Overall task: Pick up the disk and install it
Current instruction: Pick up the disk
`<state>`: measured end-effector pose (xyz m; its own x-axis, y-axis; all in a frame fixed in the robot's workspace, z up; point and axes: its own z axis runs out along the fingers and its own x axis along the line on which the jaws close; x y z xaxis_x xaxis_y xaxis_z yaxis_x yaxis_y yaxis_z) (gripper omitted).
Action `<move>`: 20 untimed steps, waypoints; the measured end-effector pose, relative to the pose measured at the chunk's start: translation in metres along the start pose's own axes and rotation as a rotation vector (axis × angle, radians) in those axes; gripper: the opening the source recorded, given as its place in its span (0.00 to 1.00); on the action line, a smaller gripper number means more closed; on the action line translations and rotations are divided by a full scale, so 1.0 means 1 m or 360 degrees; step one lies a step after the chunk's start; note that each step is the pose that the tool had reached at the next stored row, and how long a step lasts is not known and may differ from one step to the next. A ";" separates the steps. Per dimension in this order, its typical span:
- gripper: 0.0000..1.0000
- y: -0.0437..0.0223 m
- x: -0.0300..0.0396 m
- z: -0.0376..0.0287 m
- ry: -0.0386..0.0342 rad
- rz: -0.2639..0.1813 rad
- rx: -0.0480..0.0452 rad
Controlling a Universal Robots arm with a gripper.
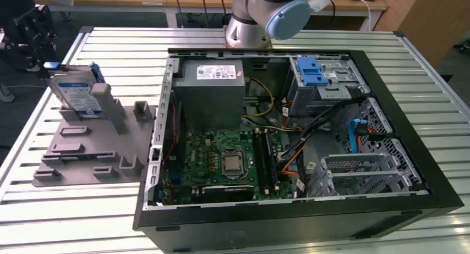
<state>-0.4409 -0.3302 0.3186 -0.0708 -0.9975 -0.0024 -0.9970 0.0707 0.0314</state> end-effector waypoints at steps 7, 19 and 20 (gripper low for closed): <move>0.53 0.0003 -0.0031 0.0075 0.0000 -0.0005 0.0000; 0.53 0.0010 -0.0031 0.0154 0.0001 -0.0032 0.0001; 0.53 0.0014 -0.0031 0.0160 0.0001 -0.0032 0.0002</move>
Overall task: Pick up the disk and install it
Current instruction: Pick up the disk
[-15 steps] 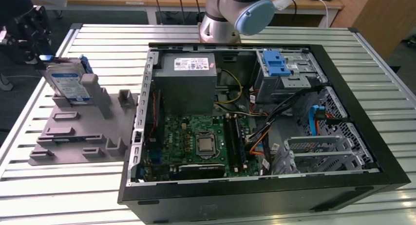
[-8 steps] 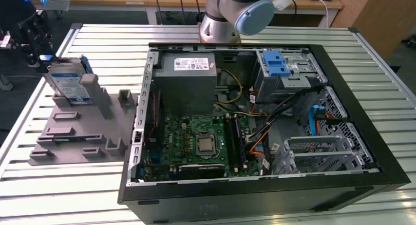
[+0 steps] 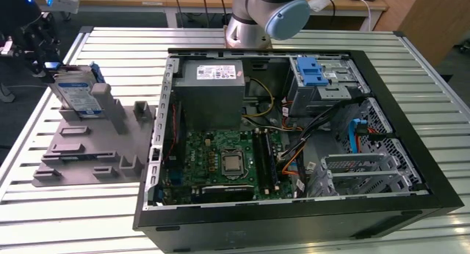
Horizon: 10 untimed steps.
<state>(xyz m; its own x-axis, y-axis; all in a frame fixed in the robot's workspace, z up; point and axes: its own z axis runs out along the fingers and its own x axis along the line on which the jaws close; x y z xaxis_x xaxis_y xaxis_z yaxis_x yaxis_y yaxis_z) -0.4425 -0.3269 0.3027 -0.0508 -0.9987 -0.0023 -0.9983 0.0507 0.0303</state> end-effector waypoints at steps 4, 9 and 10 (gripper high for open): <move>0.53 0.0029 0.0002 0.0033 0.0000 -0.0001 0.0005; 0.53 0.0034 0.0002 0.0078 0.0002 -0.0002 0.0016; 0.53 0.0034 0.0002 0.0085 0.0004 -0.0002 0.0022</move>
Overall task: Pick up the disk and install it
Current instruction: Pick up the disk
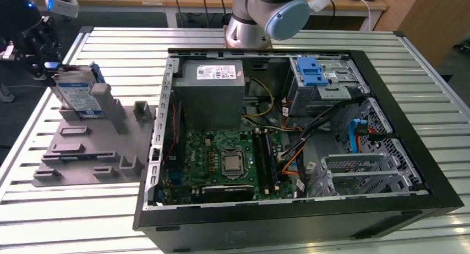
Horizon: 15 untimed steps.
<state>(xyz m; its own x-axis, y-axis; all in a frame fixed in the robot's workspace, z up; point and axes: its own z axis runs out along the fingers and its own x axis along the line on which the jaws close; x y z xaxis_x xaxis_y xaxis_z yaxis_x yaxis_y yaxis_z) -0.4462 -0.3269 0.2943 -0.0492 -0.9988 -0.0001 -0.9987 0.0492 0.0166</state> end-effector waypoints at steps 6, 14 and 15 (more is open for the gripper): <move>0.53 -0.0001 0.0000 0.0020 0.0004 -0.0001 0.0013; 0.53 0.0004 0.0001 0.0053 0.0003 -0.0001 0.0013; 0.53 0.0008 0.0000 0.0054 0.0003 -0.0001 0.0013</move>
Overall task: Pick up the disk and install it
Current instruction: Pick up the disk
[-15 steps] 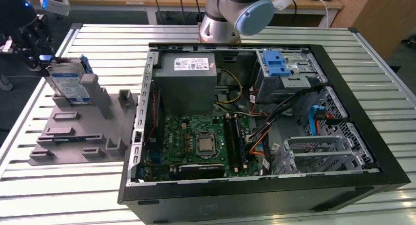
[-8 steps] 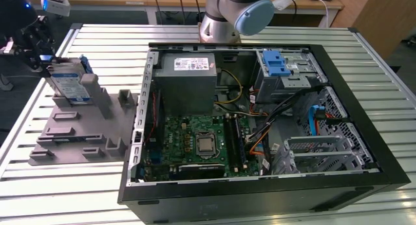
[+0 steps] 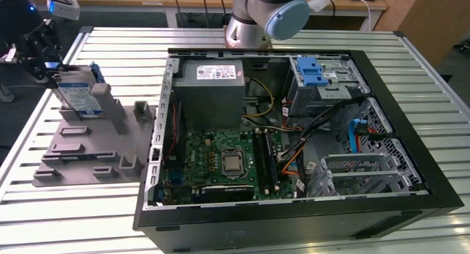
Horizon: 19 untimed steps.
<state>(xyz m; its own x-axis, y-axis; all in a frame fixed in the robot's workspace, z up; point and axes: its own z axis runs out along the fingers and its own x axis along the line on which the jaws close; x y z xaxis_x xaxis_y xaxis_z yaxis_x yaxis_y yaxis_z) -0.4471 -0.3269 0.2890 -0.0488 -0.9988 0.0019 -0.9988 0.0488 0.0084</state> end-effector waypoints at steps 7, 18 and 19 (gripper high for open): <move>0.53 0.0007 0.0000 0.0001 0.0000 0.0000 0.0000; 0.45 0.0007 0.0000 0.0002 0.0000 0.0000 0.0000; 0.45 0.0007 0.0000 0.0002 0.0000 0.0000 0.0000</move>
<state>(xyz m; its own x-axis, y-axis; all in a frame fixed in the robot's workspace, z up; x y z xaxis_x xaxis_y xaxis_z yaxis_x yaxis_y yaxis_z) -0.4477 -0.3269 0.2887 -0.0488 -0.9988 0.0018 -0.9988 0.0488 0.0083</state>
